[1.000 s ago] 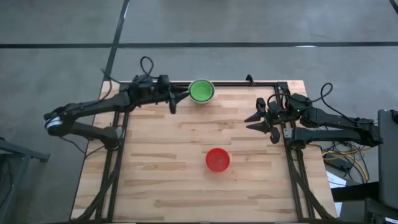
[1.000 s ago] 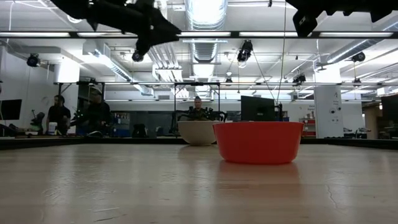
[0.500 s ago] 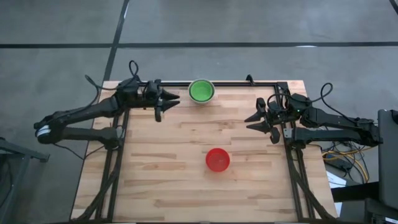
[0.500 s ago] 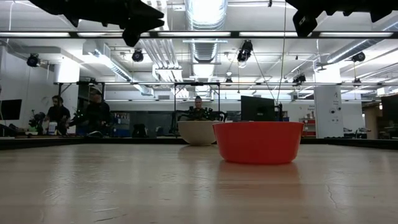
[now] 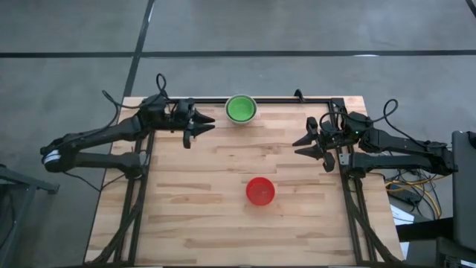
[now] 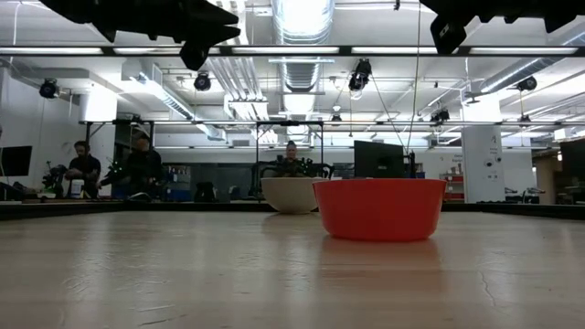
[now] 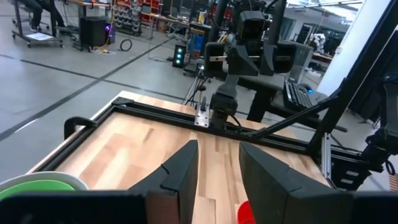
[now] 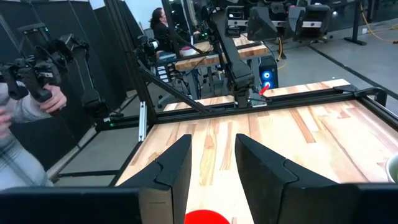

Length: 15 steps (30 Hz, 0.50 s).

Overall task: Nest bowls inside each other
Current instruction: Stack the red bowl on top of the green bowl

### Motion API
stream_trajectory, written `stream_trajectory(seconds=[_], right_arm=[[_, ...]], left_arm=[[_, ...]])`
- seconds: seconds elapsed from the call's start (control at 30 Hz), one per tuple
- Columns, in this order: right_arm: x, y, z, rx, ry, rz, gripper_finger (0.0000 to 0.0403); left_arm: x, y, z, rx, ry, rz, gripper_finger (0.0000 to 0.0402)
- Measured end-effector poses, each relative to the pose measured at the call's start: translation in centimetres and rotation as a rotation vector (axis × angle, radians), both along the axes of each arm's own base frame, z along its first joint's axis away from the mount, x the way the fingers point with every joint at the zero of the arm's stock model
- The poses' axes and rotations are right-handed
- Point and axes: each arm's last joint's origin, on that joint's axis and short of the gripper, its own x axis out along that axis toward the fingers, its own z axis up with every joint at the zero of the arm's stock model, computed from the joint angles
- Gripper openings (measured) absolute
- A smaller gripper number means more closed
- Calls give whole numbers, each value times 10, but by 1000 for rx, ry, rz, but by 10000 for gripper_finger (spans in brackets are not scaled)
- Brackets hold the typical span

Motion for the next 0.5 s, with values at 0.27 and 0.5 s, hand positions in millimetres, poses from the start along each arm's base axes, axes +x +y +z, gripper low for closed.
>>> stream_trajectory(seconds=[0.27,0.5], right_arm=[[0,0,0,0,0,0,121],[0,0,0,0,0,0,121]], left_arm=[[0,0,-2,-100,0,6,122],[1,1,-6,-121,27,10,122]])
